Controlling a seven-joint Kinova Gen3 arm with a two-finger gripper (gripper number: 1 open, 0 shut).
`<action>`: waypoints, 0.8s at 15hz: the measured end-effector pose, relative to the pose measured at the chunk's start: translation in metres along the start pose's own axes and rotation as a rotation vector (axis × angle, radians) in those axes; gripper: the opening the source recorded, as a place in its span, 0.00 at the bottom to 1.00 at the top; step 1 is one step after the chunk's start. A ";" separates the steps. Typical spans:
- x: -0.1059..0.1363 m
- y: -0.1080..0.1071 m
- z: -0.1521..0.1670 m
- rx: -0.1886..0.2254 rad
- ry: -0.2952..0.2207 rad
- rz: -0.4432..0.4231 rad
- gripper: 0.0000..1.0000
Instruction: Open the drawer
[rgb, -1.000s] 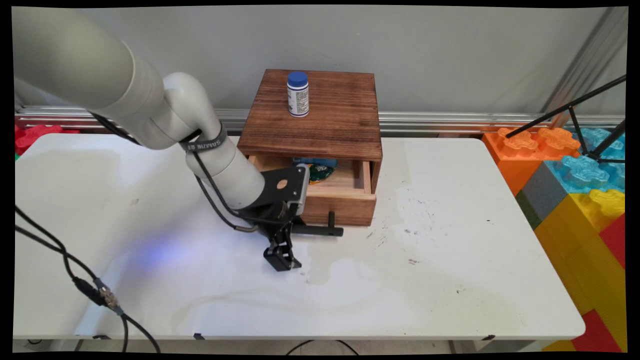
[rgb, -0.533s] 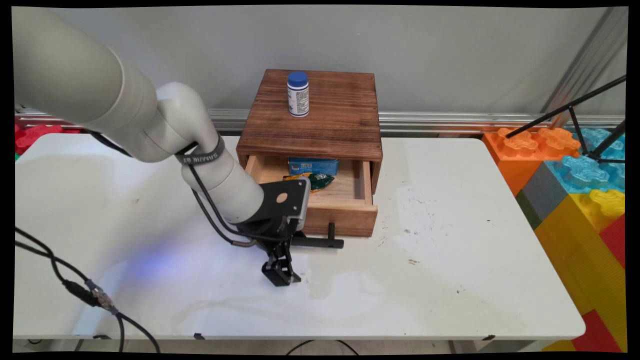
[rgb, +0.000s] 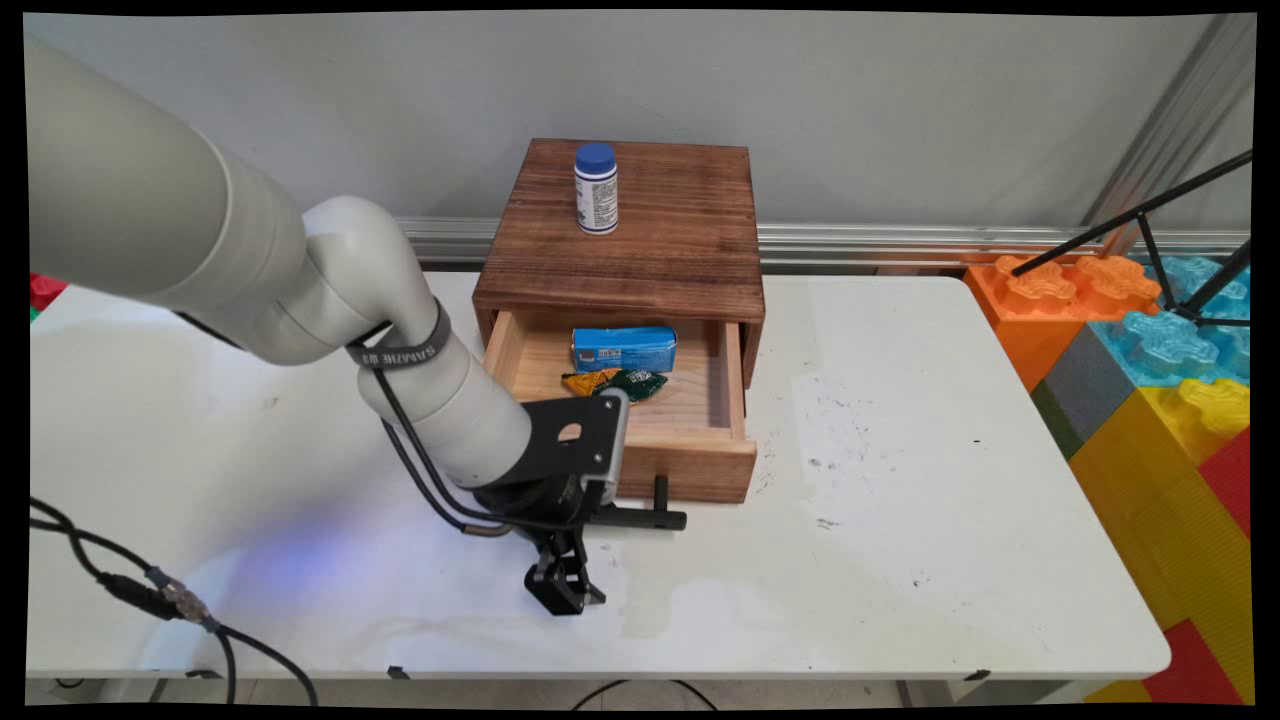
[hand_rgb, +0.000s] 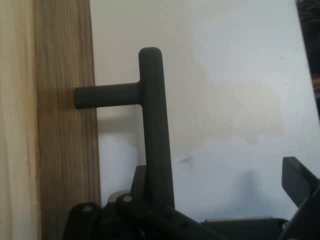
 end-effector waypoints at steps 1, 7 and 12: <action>0.001 0.003 0.000 0.000 -0.003 0.000 1.00; 0.005 0.019 0.004 0.003 -0.017 -0.005 1.00; 0.008 0.032 0.009 0.006 -0.028 -0.009 1.00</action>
